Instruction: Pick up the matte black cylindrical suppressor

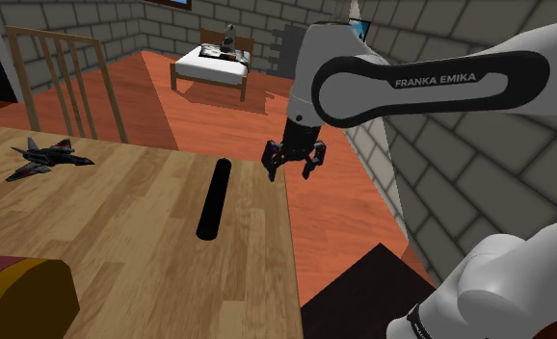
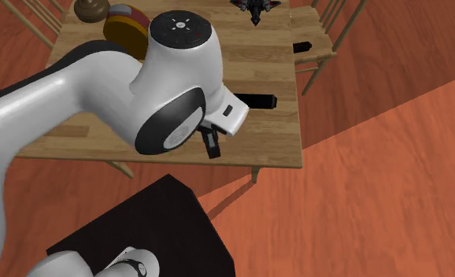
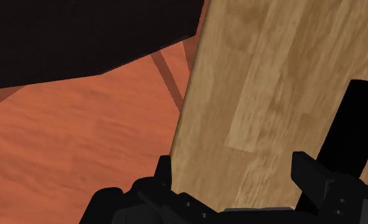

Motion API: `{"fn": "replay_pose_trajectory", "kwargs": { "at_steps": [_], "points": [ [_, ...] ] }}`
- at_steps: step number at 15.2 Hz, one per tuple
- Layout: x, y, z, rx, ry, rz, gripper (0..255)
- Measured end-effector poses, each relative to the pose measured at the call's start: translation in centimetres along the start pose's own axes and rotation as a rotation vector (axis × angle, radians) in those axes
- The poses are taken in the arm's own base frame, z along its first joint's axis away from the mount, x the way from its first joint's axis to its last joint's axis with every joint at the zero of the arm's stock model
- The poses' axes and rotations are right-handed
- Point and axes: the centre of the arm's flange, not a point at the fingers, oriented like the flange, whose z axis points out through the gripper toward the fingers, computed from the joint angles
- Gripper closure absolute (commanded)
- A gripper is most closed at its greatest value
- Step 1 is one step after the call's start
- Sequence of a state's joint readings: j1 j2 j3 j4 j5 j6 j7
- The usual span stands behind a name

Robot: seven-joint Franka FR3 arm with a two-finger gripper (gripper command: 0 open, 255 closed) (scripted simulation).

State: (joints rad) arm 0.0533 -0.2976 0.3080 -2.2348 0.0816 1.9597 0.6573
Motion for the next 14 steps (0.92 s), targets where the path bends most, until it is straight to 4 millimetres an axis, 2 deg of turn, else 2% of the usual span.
{"fn": "replay_pose_trajectory", "kwargs": {
  "at_steps": [8, 14],
  "points": [
    [4.0, -7.7, 4.8, 0.015, 0.009, 0.066, 0],
    [7.4, -14.3, 8.2, 0.026, 0.014, 0.116, 0]
  ]
}}
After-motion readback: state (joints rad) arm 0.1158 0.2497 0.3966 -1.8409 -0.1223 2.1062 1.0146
